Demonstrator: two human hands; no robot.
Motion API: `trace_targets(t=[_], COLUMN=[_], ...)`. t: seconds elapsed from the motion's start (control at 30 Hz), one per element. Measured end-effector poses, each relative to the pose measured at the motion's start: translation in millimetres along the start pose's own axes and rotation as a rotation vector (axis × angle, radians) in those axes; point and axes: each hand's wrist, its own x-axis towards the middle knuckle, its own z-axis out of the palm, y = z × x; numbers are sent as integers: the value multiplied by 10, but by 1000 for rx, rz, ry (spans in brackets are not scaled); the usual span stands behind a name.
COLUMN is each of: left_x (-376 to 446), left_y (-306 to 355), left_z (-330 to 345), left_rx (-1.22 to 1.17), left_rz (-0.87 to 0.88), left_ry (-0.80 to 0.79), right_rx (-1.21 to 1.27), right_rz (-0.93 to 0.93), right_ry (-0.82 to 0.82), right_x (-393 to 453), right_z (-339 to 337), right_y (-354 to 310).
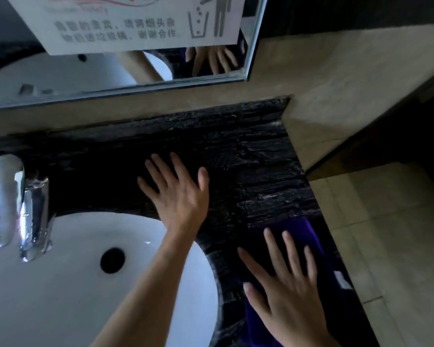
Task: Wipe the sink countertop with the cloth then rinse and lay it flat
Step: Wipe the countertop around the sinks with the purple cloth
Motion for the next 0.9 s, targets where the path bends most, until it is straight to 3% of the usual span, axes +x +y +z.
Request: trace_targets(t=[0.2, 0.3, 0.4, 0.5, 0.63, 0.77, 0.9], left_x=[-4, -3, -6, -15, -22, -27, -20], left_y=[41, 108, 83, 65, 58, 59, 27], left_z=[32, -2, -30, -55, -64, -49, -8], left_rx=[-27, -52, -94, -181, -224, -168, -81], left_rz=[-22, -15, -21, -14, -17, 13, 43], left_ry=[-15, 6, 7, 42, 66, 49, 49], right_rx=[33, 22, 38, 48, 78, 96, 68], right_rz=[-12, 34, 3, -111, -81, -117, 108], right_ry=[116, 83, 119, 65, 46, 21, 146], right_x=[1567, 2150, 1845, 833, -79, 499, 1700], right_z=[-141, -180, -137, -26, 55, -62, -168], right_y=[-3, -50, -197, -374, -406, -198, 280])
